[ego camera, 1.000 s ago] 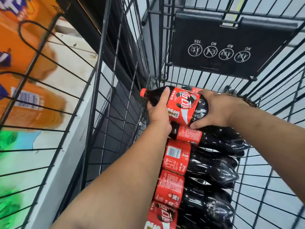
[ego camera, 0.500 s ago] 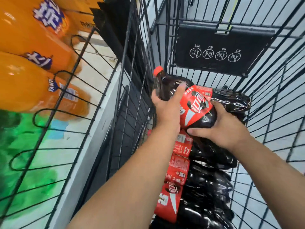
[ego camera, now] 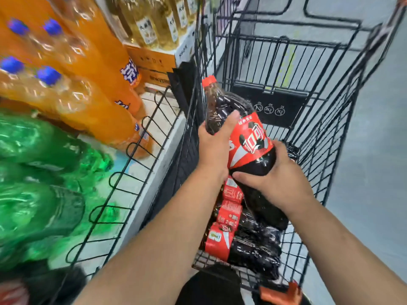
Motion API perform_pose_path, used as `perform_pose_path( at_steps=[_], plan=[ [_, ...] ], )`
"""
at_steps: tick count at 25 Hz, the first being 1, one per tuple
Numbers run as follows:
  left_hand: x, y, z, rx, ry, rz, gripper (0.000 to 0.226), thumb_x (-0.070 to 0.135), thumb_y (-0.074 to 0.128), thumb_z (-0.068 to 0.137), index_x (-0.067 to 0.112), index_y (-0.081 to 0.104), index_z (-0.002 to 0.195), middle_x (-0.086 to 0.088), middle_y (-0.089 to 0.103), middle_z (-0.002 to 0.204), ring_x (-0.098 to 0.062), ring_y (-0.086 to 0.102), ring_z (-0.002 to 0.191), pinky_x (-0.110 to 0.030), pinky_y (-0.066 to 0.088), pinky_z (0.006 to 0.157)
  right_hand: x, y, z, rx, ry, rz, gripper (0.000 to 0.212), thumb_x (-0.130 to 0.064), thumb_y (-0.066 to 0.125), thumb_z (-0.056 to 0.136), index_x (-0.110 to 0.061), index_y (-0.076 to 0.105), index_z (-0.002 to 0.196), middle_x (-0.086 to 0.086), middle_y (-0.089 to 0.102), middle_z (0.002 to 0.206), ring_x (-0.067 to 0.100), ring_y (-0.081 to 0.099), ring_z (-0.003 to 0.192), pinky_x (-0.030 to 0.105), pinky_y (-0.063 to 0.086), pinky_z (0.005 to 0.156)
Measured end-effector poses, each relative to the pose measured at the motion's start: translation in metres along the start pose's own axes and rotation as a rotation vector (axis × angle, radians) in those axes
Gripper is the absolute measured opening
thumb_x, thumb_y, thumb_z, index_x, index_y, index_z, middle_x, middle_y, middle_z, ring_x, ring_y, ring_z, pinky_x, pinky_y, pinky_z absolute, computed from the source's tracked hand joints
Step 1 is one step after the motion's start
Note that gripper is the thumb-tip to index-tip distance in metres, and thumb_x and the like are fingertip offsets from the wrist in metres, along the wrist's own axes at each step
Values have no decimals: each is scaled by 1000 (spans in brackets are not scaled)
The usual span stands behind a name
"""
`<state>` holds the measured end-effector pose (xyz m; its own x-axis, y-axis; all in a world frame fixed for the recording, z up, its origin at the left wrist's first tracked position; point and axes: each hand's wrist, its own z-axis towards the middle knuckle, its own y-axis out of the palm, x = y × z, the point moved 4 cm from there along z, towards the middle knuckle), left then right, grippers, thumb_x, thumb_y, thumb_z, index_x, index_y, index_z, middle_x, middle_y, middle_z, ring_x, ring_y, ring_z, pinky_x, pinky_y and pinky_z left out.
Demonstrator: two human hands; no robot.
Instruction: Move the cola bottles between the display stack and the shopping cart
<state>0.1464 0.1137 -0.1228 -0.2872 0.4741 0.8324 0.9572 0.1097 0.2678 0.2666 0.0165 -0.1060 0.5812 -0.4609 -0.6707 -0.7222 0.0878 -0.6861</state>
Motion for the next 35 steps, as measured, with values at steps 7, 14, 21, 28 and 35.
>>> perform_pose_path(
  at_steps=[7,14,21,28,35],
  plan=[
    [54,-2,-93,41,106,-50,62,34,88,76,20,55,126,-14,74,112,-28,76,94,-49,63,85,-40,-44,-62,-10,-132,58,106,-72,80,47,-38,30,134,-15,57,111,16,60,104,37,52,88],
    [82,-28,-189,161,295,-131,41,29,86,80,30,58,111,-9,75,107,-26,76,91,-51,62,86,-67,-72,-135,-85,-322,65,105,-74,77,44,-40,30,132,-8,62,121,21,60,109,38,50,89],
    [95,-92,-295,344,440,-218,55,27,87,78,16,57,123,-18,74,114,-36,75,98,-53,62,86,-97,-62,-221,-268,-531,119,97,-62,84,55,-37,32,133,-12,57,109,14,54,95,31,42,76],
    [95,-179,-388,520,562,-245,63,26,87,76,9,55,128,-21,73,115,-35,75,93,-51,63,82,-128,-16,-309,-461,-661,127,103,-64,83,54,-36,28,136,-10,56,113,19,58,108,34,46,85],
    [102,-270,-465,628,667,-234,71,32,88,69,11,57,129,-19,74,112,-31,75,89,-44,63,75,-168,35,-399,-579,-730,151,102,-63,84,51,-37,32,134,-14,57,111,16,59,106,33,47,85]
  ],
)
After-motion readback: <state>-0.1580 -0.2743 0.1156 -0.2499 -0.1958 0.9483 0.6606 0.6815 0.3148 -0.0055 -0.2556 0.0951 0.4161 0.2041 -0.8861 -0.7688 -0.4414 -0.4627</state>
